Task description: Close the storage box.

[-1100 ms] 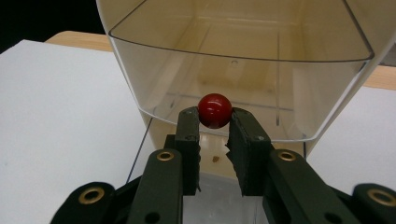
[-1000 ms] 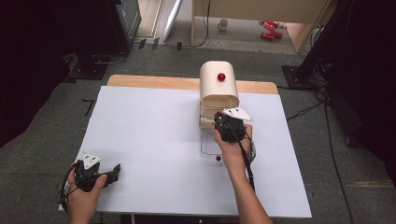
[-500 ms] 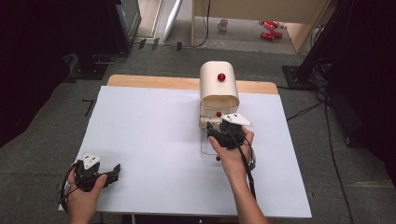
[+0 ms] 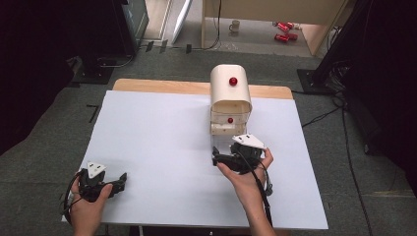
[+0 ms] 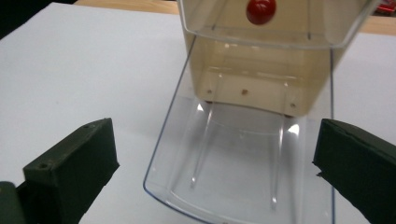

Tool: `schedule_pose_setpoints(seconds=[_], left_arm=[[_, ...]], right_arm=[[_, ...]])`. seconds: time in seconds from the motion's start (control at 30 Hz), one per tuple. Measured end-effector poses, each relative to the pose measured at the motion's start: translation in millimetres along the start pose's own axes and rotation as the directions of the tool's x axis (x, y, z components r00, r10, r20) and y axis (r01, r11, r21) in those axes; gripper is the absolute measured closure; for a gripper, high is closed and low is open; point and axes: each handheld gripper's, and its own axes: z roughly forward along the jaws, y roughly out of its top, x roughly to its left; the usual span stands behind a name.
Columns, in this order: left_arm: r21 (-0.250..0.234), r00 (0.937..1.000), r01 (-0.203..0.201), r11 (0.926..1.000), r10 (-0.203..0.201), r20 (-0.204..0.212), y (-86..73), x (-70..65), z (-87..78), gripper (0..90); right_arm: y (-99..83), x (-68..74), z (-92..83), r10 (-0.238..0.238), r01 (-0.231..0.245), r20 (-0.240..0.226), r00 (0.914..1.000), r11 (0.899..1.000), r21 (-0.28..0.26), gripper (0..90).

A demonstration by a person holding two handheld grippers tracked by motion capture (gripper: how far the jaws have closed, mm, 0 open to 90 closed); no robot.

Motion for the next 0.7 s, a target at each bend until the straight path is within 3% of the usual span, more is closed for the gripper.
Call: schedule_pose_setpoints(seconds=[0.17,0.27,0.7], left_arm=[[-0.001,1.0,0.001,1.0,-0.001,0.0,0.0,-0.1,0.1,9.2],[-0.001,1.0,0.001,1.0,-0.001,0.0,0.0,-0.1,0.1,9.2],[-0.001,1.0,0.001,1.0,-0.001,0.0,0.0,-0.1,0.1,9.2]], right_arm=[[-13.1,-1.2,-11.1,-0.007,0.007,0.034,0.9994,1.0,-0.002,0.0],[-27.3,-2.0,-18.9,-0.007,0.007,0.022,0.9997,1.0,0.005,0.0],[-67.6,-10.1,-24.7,0.027,-0.029,0.05,0.9984,0.999,0.037,0.0]])
